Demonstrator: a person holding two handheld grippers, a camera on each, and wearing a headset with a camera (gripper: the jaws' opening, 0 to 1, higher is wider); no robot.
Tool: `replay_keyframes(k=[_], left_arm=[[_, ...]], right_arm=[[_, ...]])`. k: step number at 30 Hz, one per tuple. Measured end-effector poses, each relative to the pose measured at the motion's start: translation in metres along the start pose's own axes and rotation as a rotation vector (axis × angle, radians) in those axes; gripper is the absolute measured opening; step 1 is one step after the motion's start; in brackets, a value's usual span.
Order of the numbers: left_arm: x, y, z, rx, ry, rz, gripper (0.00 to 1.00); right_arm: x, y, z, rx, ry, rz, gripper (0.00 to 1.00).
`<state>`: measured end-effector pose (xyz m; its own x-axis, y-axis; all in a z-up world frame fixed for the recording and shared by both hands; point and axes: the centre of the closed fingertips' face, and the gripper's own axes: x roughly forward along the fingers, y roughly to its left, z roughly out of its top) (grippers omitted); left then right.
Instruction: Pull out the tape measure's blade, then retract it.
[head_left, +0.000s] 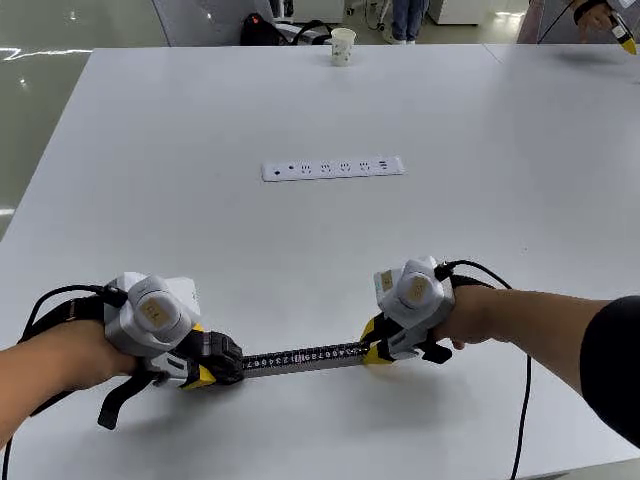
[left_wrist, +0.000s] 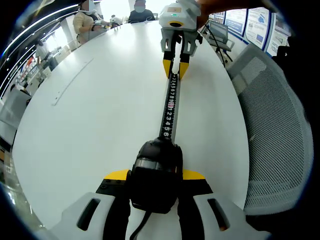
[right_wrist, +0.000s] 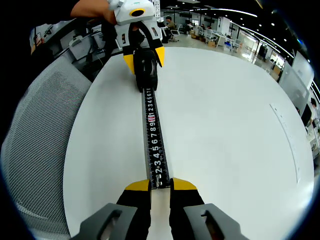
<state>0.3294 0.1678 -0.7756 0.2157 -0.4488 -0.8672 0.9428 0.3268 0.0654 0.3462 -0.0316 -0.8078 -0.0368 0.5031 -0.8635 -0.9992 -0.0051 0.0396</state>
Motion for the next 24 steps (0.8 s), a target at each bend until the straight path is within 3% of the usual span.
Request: replay_keyframes(k=[24], left_arm=[[-0.001,-0.001,0.0,-0.004,0.005,0.007,0.31]], right_arm=[[-0.01,-0.001,-0.016,0.016,-0.004,-0.01,0.09]])
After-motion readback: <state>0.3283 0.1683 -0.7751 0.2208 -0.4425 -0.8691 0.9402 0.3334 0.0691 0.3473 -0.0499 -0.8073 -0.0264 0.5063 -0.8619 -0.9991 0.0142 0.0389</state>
